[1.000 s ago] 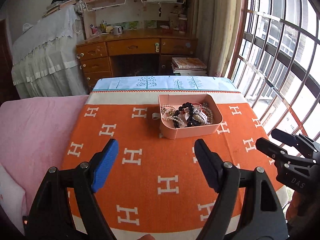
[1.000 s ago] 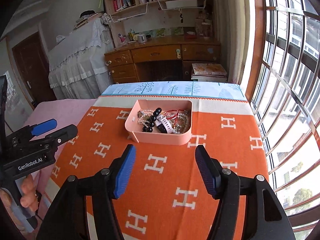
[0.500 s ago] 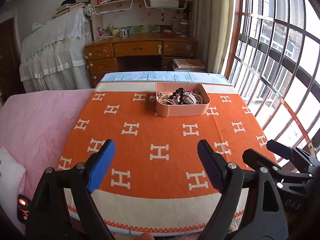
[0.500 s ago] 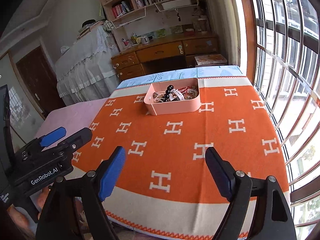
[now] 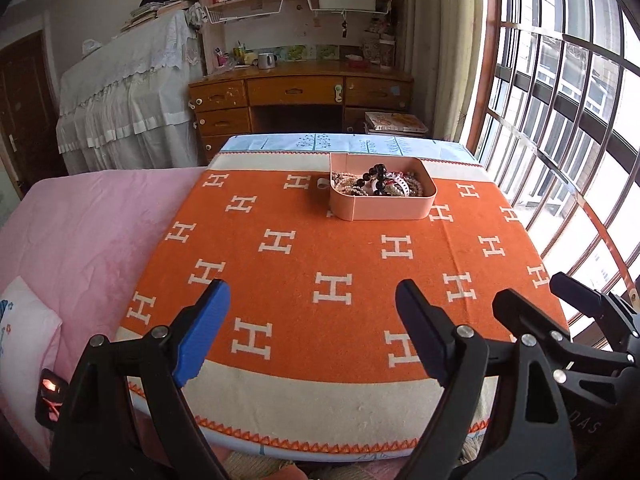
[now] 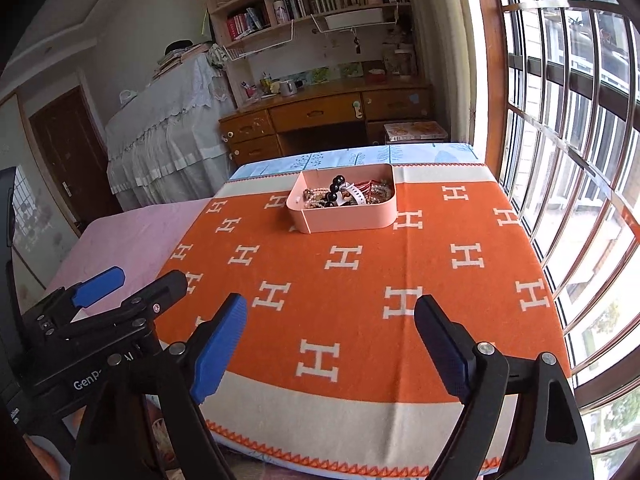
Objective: Organize jewelry
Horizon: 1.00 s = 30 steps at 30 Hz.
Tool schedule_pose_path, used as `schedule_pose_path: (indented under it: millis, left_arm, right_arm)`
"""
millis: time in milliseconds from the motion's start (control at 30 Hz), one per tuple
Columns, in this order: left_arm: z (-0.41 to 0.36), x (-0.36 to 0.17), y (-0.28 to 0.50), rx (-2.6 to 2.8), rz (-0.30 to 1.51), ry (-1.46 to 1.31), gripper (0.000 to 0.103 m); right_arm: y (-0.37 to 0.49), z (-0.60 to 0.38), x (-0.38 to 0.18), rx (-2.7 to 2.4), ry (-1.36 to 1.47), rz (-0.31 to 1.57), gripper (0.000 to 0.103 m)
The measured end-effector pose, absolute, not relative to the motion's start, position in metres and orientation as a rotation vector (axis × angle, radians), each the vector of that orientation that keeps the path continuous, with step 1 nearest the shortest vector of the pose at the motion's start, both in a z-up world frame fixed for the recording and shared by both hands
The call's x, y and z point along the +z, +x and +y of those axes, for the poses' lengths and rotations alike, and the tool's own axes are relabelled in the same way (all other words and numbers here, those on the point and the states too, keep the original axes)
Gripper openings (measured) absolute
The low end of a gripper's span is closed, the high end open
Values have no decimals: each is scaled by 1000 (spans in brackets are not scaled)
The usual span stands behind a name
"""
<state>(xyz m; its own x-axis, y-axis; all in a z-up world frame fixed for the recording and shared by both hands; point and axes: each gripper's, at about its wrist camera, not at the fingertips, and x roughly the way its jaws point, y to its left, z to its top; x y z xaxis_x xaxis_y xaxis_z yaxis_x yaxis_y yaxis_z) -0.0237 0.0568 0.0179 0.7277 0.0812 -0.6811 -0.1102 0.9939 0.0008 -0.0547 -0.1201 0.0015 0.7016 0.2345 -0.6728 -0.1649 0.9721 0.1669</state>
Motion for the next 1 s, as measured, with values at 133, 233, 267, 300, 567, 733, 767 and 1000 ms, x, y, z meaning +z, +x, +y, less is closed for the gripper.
schedule_pose_path:
  millis: [133, 233, 267, 300, 567, 733, 767, 1000]
  left_arm:
    - [58, 17, -21, 107, 750, -40, 83]
    - [59, 16, -20, 109, 743, -38, 83]
    - [59, 16, -20, 110, 740, -35, 83]
    - [59, 15, -19, 111, 739, -33, 83]
    - [58, 13, -16, 113, 745, -32, 83]
    - [59, 10, -15, 111, 749, -33, 83]
    - [59, 9, -15, 111, 750, -33, 83]
    - [59, 7, -14, 112, 753, -32, 83]
  right_arm:
    - [-52, -119, -1, 215, 89, 761, 87]
    - [-51, -120, -1, 211, 84, 751, 87]
    - [-51, -120, 0, 209, 83, 748, 87]
    - [-51, -120, -1, 207, 81, 744, 87]
    - [-48, -121, -2, 207, 82, 747, 87]
    - [-45, -123, -6, 211, 89, 756, 87]
    - [-45, -123, -6, 211, 89, 755, 87]
    - [-44, -123, -7, 214, 92, 759, 87]
